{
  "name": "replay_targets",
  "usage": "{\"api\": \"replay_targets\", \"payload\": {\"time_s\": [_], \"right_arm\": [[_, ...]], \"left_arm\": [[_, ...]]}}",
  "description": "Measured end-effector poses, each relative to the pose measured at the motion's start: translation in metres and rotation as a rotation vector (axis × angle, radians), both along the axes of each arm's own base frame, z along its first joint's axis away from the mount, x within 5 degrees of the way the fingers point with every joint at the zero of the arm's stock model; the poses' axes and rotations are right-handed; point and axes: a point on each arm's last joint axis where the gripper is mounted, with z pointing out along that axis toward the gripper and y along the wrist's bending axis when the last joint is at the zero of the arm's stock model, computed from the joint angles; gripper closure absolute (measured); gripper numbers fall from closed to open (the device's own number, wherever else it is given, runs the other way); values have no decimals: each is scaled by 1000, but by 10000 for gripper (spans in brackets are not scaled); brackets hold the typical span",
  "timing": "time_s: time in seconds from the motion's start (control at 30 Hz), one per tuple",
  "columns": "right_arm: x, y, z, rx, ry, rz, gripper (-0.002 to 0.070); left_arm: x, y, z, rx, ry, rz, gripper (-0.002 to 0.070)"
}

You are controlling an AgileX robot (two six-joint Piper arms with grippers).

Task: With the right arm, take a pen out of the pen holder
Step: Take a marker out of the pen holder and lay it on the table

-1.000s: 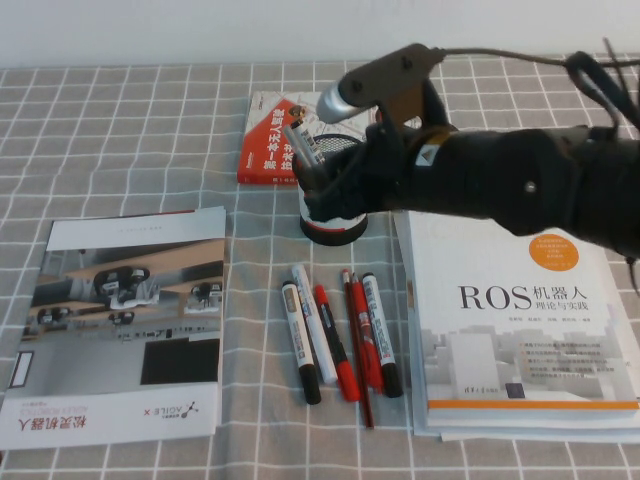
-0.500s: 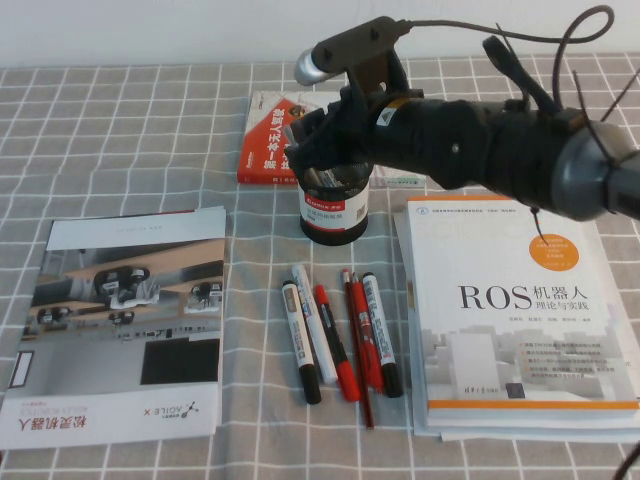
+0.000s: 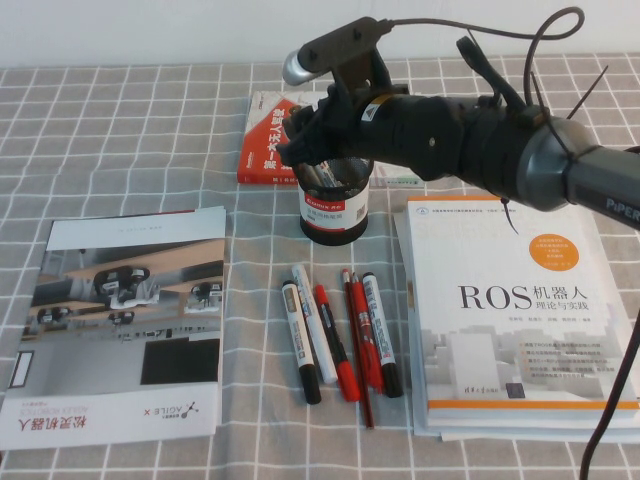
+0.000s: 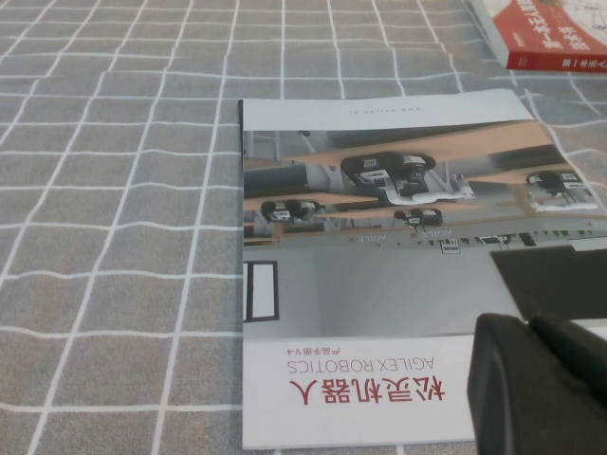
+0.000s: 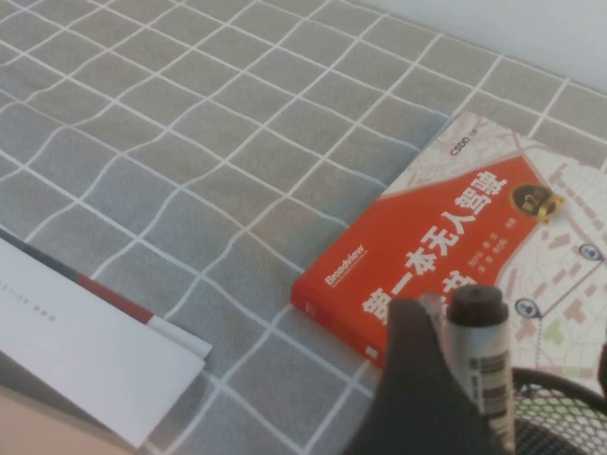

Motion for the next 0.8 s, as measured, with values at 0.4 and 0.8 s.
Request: {"api": "replay_targets", "payload": {"time_s": [0.4,0.8], "right_arm": [[4,0,-1,-51,-88,16,330],[9,2,-12,-58,-86,12,330]], "left_arm": [[0,0,0,0,0,0,678],[0,0,0,0,0,0,678]]}}
